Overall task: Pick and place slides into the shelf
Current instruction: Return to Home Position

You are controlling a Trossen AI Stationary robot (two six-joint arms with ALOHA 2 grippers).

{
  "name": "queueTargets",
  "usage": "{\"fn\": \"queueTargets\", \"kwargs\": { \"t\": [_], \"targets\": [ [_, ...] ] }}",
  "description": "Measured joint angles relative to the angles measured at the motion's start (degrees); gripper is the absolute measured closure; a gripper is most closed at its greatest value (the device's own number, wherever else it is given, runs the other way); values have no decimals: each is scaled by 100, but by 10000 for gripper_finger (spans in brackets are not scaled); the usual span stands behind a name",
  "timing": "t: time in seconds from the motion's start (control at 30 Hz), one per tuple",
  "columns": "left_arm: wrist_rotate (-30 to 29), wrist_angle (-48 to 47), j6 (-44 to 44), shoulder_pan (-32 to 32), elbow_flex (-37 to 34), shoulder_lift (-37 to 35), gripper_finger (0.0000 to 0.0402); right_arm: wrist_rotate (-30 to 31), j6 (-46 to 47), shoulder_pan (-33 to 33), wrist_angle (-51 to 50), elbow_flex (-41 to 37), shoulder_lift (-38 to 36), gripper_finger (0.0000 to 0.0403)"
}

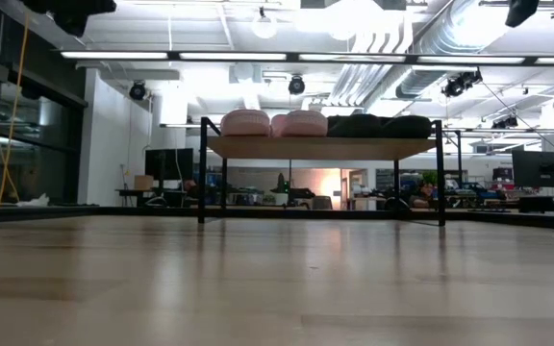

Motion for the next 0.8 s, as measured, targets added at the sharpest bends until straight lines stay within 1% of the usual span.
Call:
{"fn": "queueTargets", "kwargs": {
  "t": [0.13,0.3,0.4,0.57,0.7,0.8],
  "targets": [
    [-16,234,-76,0,-368,-381,396,2,-16,0,79,-240,6,284],
    [-17,282,-137,0,-713,-966,396,44,-91,0,626,-613,6,284],
    [4,311,-225,-1,-929,-1355,396,174,-142,0,881,-705,4,284],
    [62,507,-261,0,-1266,-1891,396,51,-117,0,944,-804,4,284],
    [66,709,-402,-2,-1525,-1990,396,14,43,0,963,-931,4,284],
    [220,1241,-407,-2,-1822,-1992,396,4,45,0,972,-1048,4,284]
  ]
}}
